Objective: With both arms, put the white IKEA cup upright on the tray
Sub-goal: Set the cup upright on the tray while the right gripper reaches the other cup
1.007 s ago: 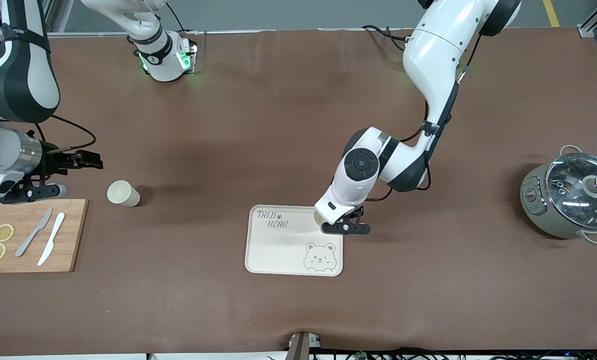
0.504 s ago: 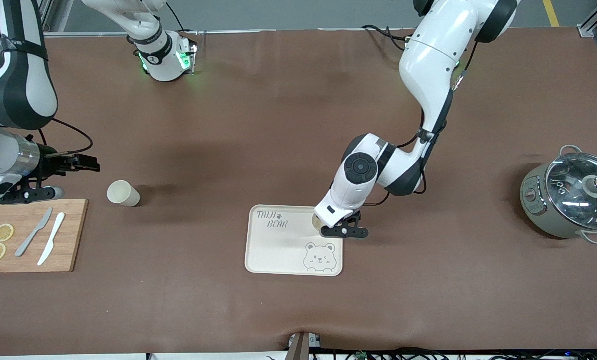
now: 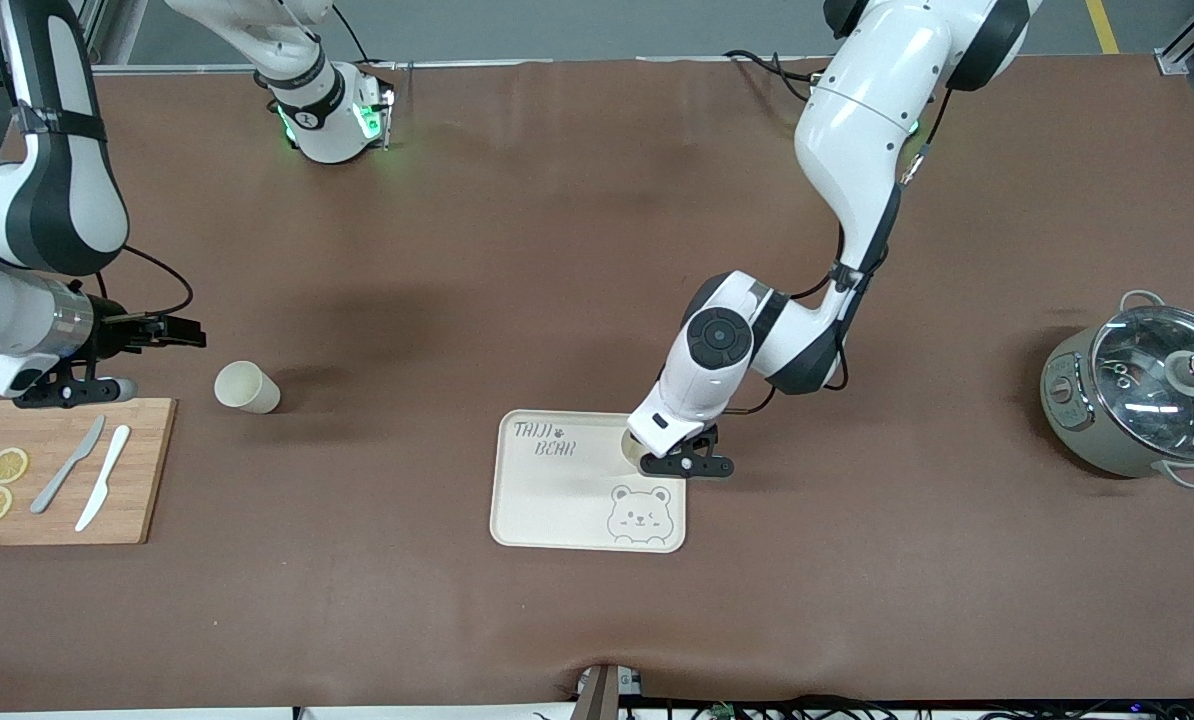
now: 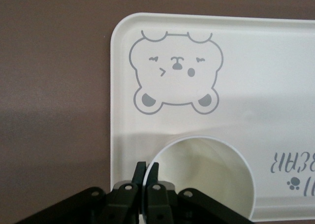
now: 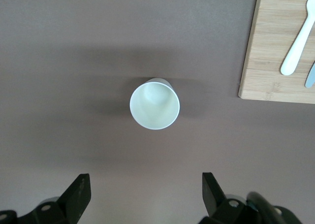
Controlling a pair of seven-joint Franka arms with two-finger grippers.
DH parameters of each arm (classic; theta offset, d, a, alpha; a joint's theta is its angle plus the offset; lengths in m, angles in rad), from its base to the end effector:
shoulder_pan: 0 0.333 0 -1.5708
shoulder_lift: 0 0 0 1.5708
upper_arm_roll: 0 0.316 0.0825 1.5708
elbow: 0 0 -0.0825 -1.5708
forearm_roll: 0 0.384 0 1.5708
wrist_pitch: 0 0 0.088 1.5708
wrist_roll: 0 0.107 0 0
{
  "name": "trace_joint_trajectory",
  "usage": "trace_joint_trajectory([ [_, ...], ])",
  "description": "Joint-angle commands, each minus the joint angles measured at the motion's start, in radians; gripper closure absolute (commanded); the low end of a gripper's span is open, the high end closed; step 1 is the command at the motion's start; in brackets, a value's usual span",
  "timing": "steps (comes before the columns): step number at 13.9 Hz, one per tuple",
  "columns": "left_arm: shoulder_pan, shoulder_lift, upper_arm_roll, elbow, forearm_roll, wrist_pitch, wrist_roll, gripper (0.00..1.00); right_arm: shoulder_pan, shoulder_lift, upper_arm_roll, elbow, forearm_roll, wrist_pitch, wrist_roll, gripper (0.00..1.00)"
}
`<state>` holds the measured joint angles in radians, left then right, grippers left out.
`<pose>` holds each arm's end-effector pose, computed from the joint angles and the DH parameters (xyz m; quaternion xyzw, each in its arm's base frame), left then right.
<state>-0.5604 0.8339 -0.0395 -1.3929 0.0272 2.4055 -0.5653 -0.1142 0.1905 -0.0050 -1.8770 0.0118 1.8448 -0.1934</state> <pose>0.6226 -0.4177 0.2261 0.9958 -0.0187 0.0726 0.0526 0.5760 -0.0679 0.3934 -0.9932 -0.0346 0.1090 0.0222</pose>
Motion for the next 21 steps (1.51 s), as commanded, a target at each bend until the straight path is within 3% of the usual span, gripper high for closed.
trace_joint_trajectory([
  [1, -0.013, 0.014, 0.01, 0.025, 0.02, 0.009, -0.036, 1.0, -0.015, -0.013, 0.011, -0.033, -0.006, 0.037, -0.012, 0.0],
  [5, -0.018, 0.02, 0.012, 0.023, 0.023, 0.033, -0.031, 1.0, -0.051, 0.0, 0.011, -0.094, -0.006, 0.163, -0.012, 0.0],
  [6, -0.018, 0.021, 0.012, 0.023, 0.023, 0.046, -0.027, 0.75, -0.051, 0.004, 0.011, -0.093, -0.006, 0.169, -0.014, 0.0],
  [8, -0.018, 0.022, 0.013, 0.023, 0.025, 0.047, -0.025, 0.47, -0.051, 0.024, 0.011, -0.094, -0.006, 0.191, -0.014, 0.0],
  [12, -0.021, 0.027, 0.015, 0.022, 0.025, 0.067, -0.028, 0.21, -0.05, 0.066, 0.011, -0.097, -0.006, 0.238, -0.014, 0.0],
  [13, -0.021, 0.024, 0.015, 0.022, 0.026, 0.067, -0.028, 0.0, -0.05, 0.072, 0.011, -0.097, -0.006, 0.24, -0.014, 0.0],
  [16, -0.024, 0.008, 0.015, 0.02, 0.026, 0.061, -0.03, 0.0, -0.053, 0.096, 0.011, -0.099, -0.006, 0.275, -0.014, 0.12],
  [21, -0.006, -0.045, 0.018, 0.017, 0.08, -0.054, -0.01, 0.0, -0.058, 0.129, 0.01, -0.165, -0.006, 0.405, -0.015, 0.14],
])
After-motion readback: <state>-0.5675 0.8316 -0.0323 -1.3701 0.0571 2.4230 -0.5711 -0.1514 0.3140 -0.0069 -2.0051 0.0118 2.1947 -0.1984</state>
